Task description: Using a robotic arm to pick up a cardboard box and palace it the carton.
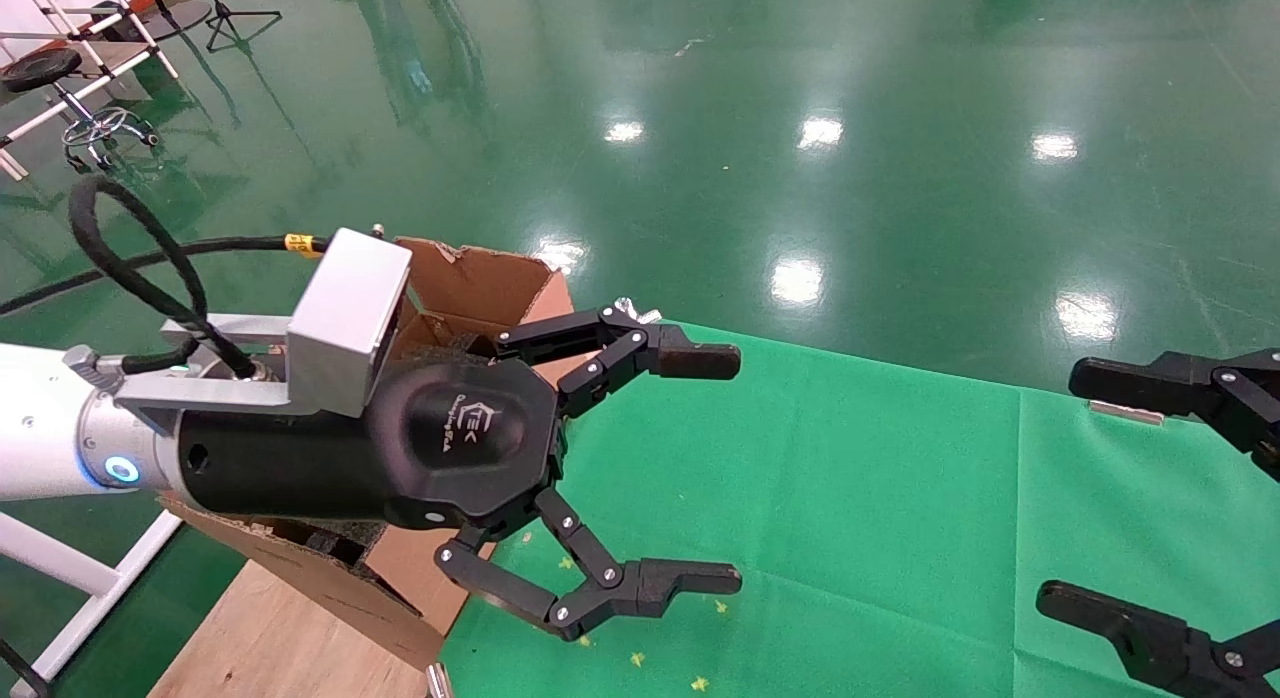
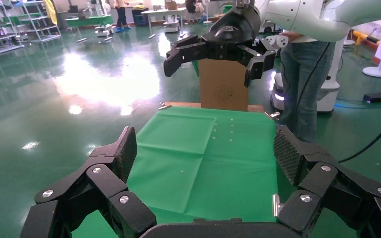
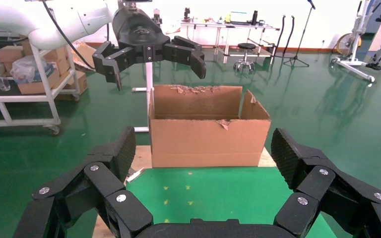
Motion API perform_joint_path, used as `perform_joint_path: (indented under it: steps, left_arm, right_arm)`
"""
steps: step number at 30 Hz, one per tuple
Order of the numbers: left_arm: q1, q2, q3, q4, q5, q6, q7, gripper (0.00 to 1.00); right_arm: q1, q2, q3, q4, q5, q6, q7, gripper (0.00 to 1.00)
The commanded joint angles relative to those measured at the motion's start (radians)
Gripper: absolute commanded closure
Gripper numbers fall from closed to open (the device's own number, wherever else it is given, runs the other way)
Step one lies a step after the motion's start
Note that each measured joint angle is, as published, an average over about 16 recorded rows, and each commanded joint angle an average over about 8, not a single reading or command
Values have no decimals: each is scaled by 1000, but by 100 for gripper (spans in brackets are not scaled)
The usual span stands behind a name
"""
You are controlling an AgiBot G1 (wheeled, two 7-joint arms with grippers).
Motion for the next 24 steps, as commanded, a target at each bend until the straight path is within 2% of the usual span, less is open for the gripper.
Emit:
perform_joint_path:
  steps: [1, 24]
  left_arm:
    - [-2, 0, 2, 2, 2, -1, -1, 0]
    - [-8, 1, 7, 10, 11, -7, -2, 0]
  right_arm:
    - [0, 0, 0, 0, 0, 0, 0, 0]
    - [0, 0, 0, 0, 0, 0, 0, 0]
